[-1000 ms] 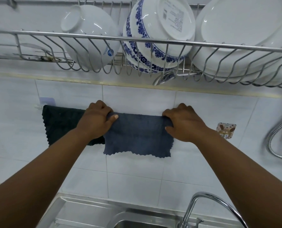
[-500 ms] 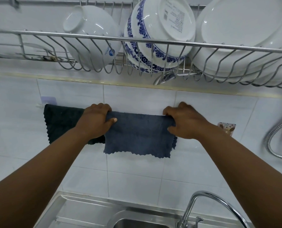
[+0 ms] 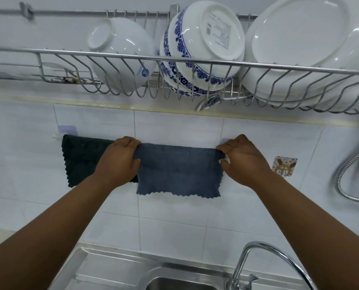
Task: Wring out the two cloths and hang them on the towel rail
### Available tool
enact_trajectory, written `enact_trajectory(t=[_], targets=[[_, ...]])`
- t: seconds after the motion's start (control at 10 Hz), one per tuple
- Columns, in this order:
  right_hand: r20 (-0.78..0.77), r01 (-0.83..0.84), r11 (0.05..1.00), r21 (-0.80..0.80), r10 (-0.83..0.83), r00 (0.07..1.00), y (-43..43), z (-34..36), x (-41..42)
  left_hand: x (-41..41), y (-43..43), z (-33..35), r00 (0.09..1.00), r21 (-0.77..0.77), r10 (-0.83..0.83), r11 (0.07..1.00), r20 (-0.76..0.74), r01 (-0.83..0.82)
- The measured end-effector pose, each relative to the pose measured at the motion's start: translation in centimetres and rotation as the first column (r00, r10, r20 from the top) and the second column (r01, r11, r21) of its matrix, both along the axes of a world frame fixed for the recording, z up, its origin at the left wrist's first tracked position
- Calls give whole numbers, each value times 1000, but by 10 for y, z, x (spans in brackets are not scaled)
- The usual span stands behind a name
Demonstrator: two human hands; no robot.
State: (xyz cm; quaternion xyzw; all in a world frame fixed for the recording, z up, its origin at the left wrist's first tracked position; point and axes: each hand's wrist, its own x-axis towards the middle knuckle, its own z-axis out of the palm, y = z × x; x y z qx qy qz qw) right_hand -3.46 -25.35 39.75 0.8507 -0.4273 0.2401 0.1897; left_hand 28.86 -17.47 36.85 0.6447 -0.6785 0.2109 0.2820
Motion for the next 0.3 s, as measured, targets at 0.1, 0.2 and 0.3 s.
enact_trajectory(t=[0.1, 0.2, 0.3], targets=[[2, -8, 998, 57, 8, 1000, 8, 1, -4, -3, 8, 2, 1000, 67, 3, 998, 2, -3], [87, -64, 995, 70, 58, 994, 25, -1, -14, -8, 19, -2, 999, 81, 37, 996, 15, -38], [178, -58, 991, 122, 36, 983, 44, -3, -30, -27, 34, -10, 988, 65, -20, 997, -151, 30]])
